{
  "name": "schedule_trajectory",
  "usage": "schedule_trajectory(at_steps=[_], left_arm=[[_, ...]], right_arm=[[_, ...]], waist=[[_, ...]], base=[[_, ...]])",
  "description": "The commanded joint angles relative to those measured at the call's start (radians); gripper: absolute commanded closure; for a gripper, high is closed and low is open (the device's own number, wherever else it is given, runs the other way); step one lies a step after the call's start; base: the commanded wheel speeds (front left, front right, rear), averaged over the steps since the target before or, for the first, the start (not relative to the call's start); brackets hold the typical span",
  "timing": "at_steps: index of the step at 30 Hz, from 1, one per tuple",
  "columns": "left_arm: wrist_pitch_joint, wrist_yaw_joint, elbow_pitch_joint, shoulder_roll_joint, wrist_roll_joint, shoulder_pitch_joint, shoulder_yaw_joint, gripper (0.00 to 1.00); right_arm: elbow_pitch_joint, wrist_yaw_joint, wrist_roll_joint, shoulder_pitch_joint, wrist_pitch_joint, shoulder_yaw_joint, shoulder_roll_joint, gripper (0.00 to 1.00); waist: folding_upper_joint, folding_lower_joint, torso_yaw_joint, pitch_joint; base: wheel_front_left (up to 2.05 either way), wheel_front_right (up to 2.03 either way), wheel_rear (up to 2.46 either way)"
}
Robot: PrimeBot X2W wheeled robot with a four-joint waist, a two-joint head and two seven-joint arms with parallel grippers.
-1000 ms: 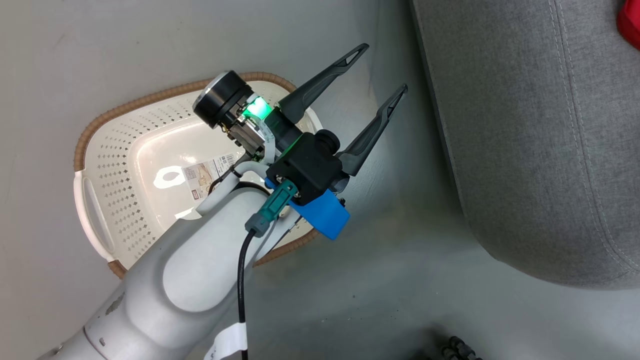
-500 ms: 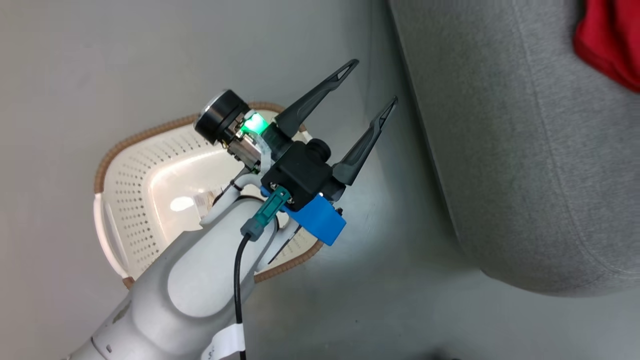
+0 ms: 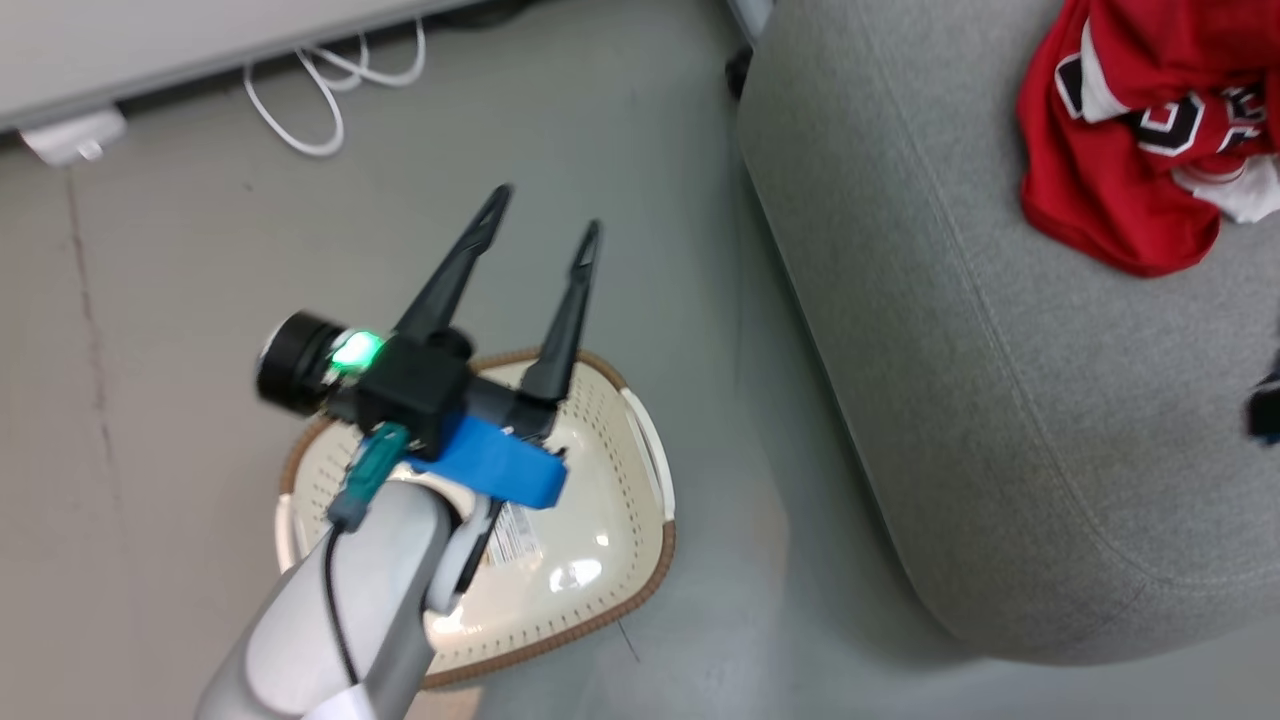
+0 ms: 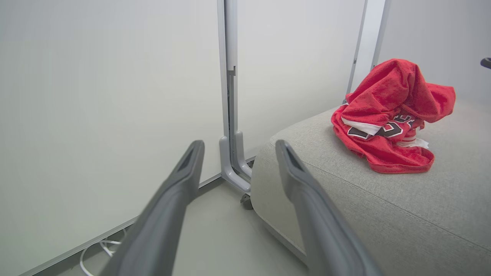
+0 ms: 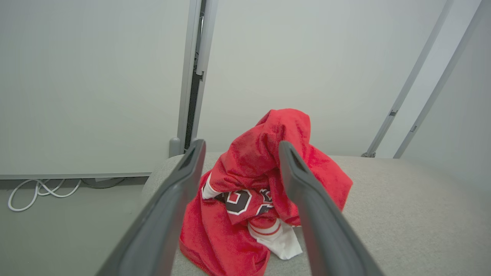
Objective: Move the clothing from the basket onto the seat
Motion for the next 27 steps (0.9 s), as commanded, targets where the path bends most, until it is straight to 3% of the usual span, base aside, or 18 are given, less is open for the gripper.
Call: schedule_trajectory(at_steps=[1,12,27], left_arm=[[-0.004,0.007,-0.013,0.009,0.003,0.038,0.029,0.0],[-0.004,0.005,-0.083,-0.018,0.048,0.254,0.27,0.0],[-0.004,-0.073,-0.073,-0.107,0.126,0.44,0.505,0.0]], right_arm=[[-0.02,0.0,0.002,0.039,0.0,0.024,0.019,0.0],[-0.116,0.0,0.02,0.202,0.0,0.14,0.121,0.0],[-0.141,0.0,0.011,0.315,0.0,0.207,0.217,0.0]], waist=[[0.0,0.0002,0.024,-0.076],[0.0,0.0002,0.123,-0.225],[0.0,0.0002,0.221,-0.324]], base=[[0.0,0.0,0.0],[0.0,0.0,0.0],[0.0,0.0,0.0]])
